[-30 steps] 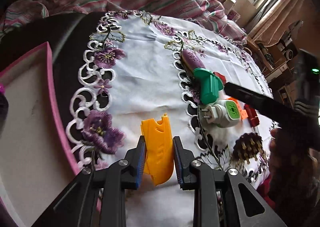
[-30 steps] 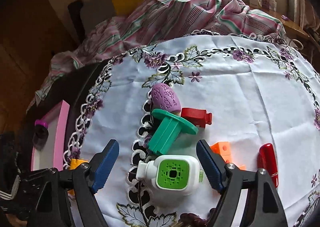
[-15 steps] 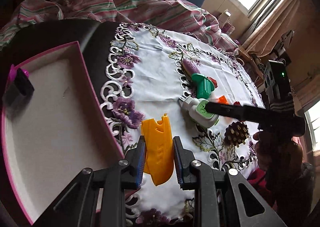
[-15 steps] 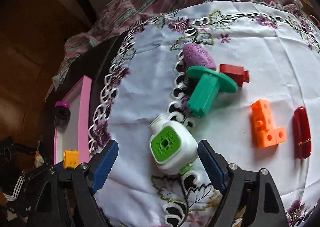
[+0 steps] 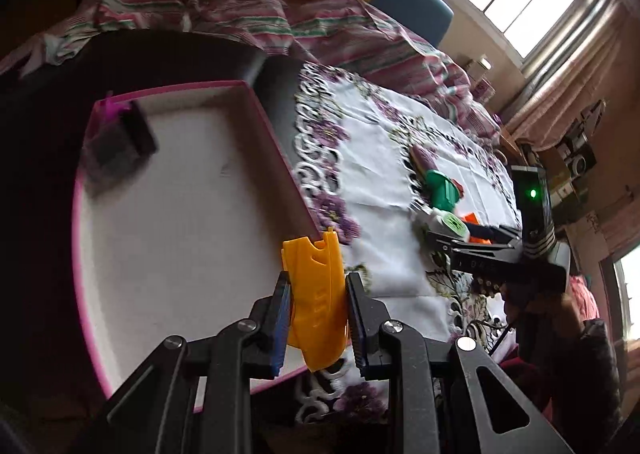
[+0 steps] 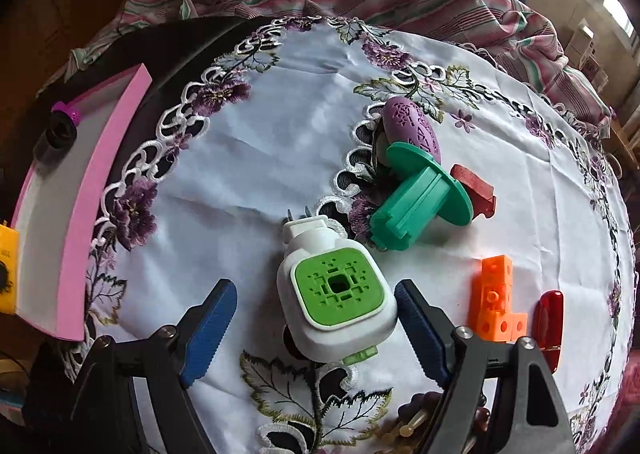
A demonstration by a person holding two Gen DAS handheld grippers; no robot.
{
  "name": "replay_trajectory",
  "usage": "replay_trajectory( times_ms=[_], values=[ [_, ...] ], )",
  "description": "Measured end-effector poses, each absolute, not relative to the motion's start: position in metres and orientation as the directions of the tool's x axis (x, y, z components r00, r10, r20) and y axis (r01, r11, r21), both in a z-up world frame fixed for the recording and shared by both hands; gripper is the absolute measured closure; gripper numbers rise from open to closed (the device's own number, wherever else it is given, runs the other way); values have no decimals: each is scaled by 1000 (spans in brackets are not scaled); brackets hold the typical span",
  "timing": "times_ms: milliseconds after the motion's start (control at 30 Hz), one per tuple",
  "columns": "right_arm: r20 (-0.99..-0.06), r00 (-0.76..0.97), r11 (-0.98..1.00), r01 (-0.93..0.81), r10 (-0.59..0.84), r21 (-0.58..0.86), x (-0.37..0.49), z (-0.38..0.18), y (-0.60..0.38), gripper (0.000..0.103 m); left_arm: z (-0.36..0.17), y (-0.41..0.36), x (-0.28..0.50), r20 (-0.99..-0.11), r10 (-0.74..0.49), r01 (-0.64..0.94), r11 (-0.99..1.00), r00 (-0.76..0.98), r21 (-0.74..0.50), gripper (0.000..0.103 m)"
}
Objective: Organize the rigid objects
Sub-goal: 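Carry the yellow piece to the tray with left gripper while right gripper grasps white-green toy, then lower the yellow piece into the tray beside the cup and open the left gripper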
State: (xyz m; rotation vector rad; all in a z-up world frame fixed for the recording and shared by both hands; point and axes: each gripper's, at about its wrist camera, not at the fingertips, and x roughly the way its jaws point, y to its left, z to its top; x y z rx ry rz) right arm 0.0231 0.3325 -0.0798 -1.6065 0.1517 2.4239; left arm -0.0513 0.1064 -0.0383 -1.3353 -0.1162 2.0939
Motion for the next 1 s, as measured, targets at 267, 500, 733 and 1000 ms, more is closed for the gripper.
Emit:
replay_trajectory(
  times_ms=[267, 500, 733, 1000],
  values=[
    [-906, -398, -971, -232, 142, -50, 25, -81, 330, 50, -42, 41, -68, -780, 511, -369, -847, -361, -384, 77],
    [-903, -401, -971, -232, 151, -59, 24, -80, 327, 50, -54, 27, -78, -800, 472, -340, -870, -370, -356, 77],
    [-901, -402, -971, -229, 164, -74, 24, -80, 325, 50, -63, 43, -104, -826, 410, -362, -891, -387, -272, 77],
    [-899, -401, -971, -220, 173, -89, 23, -79, 323, 50, -81, 49, -142, -853, 332, -333, -921, -403, -201, 77]
  ],
)
